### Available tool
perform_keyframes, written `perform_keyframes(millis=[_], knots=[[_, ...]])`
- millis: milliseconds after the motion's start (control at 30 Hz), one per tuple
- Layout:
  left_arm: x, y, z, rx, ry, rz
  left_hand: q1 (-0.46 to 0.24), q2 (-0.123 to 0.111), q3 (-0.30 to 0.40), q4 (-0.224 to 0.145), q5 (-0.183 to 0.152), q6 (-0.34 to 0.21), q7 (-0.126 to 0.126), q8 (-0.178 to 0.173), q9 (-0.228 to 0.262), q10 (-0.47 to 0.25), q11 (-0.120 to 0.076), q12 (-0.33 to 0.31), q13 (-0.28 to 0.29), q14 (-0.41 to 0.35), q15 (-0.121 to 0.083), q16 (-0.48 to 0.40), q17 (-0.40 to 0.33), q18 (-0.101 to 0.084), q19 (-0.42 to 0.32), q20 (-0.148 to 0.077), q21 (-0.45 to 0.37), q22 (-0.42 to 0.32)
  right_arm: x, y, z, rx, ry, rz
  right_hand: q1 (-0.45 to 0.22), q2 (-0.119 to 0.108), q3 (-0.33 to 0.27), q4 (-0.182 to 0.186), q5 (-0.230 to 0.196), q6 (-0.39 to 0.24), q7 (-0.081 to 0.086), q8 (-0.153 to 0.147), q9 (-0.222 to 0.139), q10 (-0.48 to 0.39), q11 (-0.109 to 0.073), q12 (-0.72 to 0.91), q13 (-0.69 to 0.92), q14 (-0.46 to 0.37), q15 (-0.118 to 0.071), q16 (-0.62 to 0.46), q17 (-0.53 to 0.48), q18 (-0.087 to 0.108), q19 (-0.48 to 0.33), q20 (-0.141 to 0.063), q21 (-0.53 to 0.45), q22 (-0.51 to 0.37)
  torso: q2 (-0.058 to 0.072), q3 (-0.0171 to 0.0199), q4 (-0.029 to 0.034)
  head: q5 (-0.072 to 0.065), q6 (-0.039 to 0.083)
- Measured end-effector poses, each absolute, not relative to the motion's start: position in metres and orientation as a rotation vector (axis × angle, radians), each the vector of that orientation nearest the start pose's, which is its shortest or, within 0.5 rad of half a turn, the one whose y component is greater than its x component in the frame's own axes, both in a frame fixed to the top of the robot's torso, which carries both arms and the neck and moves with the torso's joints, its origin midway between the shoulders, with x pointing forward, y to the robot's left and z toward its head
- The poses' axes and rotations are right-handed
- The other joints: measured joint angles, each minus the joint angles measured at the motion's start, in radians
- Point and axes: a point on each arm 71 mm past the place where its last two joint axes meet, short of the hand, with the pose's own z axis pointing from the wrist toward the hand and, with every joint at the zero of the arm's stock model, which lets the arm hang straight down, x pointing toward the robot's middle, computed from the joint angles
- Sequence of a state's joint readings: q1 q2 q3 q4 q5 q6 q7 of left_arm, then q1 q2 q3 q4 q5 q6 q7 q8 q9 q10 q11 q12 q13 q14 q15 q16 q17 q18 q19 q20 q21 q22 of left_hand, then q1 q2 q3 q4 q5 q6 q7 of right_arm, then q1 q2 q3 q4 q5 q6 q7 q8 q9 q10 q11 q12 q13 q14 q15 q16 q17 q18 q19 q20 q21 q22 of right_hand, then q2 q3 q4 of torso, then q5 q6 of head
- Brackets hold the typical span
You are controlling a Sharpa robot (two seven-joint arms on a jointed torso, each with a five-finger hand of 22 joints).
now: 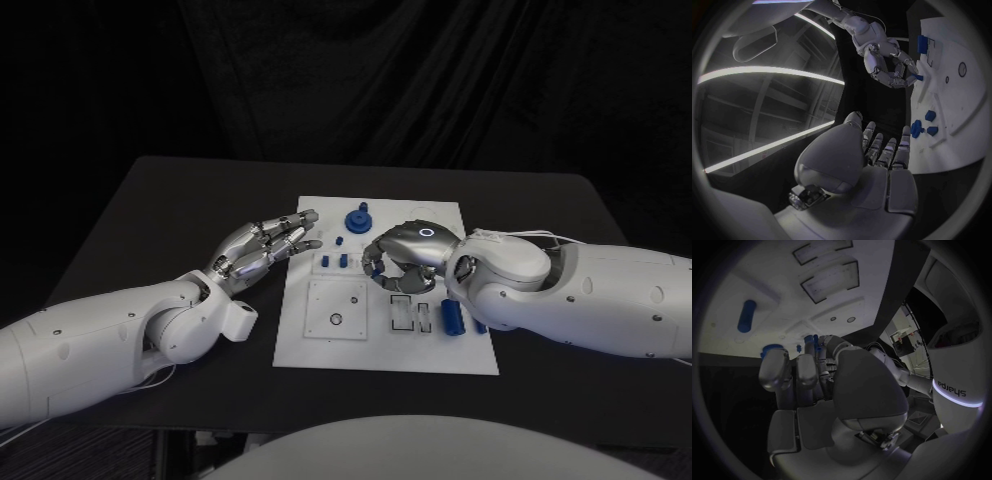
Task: Assemble the parts on the task board
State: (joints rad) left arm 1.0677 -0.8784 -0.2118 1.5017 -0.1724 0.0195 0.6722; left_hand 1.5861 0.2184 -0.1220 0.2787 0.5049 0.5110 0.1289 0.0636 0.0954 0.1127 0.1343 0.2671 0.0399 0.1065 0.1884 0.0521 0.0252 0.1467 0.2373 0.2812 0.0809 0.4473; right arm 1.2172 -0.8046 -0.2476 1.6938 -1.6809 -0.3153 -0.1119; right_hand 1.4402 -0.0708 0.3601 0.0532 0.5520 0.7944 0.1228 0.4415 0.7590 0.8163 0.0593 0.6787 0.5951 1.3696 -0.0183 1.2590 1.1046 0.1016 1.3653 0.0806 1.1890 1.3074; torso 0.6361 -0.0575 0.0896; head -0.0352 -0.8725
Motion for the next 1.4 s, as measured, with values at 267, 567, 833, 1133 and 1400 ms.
perform_keyframes(millis=[267,567,833,1133,1400], knots=[[0.421,0.215,-0.279,-0.917,1.606,-1.832,0.0,0.0,0.0,0.0,-0.004,-0.004,0.004,0.0,-0.002,-0.007,0.007,0.0,0.0,-0.019,-0.019,-0.007,-0.003,0.01,-0.032,-0.003,-0.016,-0.039,0.408,-0.114,-0.243,-0.623,1.719,0.735,0.0,0.0,0.0,0.0,-0.004,0.001,0.001,0.0,-0.003,0.0,0.0,0.0,-0.001,0.0,0.0,0.004,0.004,0.0,-0.004,0.004,0.0,0.0,-0.002,-0.0002,0.0001,0.005,0.0],[0.421,0.214,-0.28,-0.918,1.605,-1.831,0.0,0.0,0.003,0.003,-0.004,-0.007,0.007,0.0,-0.005,-0.007,0.007,0.0,0.0,-0.048,-0.04,-0.017,-0.008,0.016,-0.078,-0.011,-0.031,-0.094,0.405,-0.104,-0.248,-0.666,1.735,0.737,0.0,0.0,0.0,0.0,-0.023,0.004,0.004,-0.005,-0.013,0.002,0.005,0.0,-0.007,0.003,0.003,0.008,0.004,0.0,0.0,0.007,0.0,0.0,-0.001,-0.0008,0.0004,0.009,0.0],[0.422,0.213,-0.281,-0.918,1.606,-1.831,0.0,0.0,0.003,0.003,-0.004,-0.011,0.003,0.0,-0.005,-0.008,0.008,0.0,0.0,-0.048,-0.04,-0.017,-0.008,0.016,-0.078,-0.011,-0.031,-0.094,0.403,-0.099,-0.252,-0.683,1.747,0.737,0.0,0.0,0.0,0.0,-0.03,0.004,0.004,-0.009,-0.018,0.002,0.005,0.0,-0.01,0.003,0.003,0.007,0.006,0.0,0.0,0.007,0.004,0.0,0.0,-0.001,0.0015,0.015,0.0],[0.422,0.212,-0.282,-0.919,1.609,-1.833,0.0,0.0,0.003,0.003,-0.012,-0.014,0.007,0.0,-0.005,-0.011,0.011,0.0,0.0,-0.051,-0.037,-0.017,-0.008,0.016,-0.08,-0.009,-0.031,-0.094,0.401,-0.097,-0.258,-0.686,1.758,0.739,0.0,0.0,0.0,0.0,-0.031,0.004,0.004,-0.009,-0.021,0.002,0.005,-0.004,-0.011,0.003,0.003,0.007,0.004,0.0,0.0,0.007,0.004,0.001,0.0,-0.0009,-0.0007,0.023,0.0],[0.422,0.212,-0.282,-0.921,1.611,-1.833,0.0,0.0,0.003,0.003,-0.013,-0.014,0.007,0.0,-0.005,-0.011,0.011,0.0,0.0,-0.051,-0.037,-0.017,-0.008,0.016,-0.082,-0.008,-0.031,-0.094,0.401,-0.097,-0.26,-0.684,1.759,0.739,-0.001,-0.001,0.0,0.0,-0.035,0.004,0.004,-0.014,-0.022,0.002,0.006,-0.004,-0.011,0.003,0.003,0.007,0.003,0.0,-0.004,0.011,0.004,0.001,0.0,-0.0003,-0.0016,0.025,0.0]])
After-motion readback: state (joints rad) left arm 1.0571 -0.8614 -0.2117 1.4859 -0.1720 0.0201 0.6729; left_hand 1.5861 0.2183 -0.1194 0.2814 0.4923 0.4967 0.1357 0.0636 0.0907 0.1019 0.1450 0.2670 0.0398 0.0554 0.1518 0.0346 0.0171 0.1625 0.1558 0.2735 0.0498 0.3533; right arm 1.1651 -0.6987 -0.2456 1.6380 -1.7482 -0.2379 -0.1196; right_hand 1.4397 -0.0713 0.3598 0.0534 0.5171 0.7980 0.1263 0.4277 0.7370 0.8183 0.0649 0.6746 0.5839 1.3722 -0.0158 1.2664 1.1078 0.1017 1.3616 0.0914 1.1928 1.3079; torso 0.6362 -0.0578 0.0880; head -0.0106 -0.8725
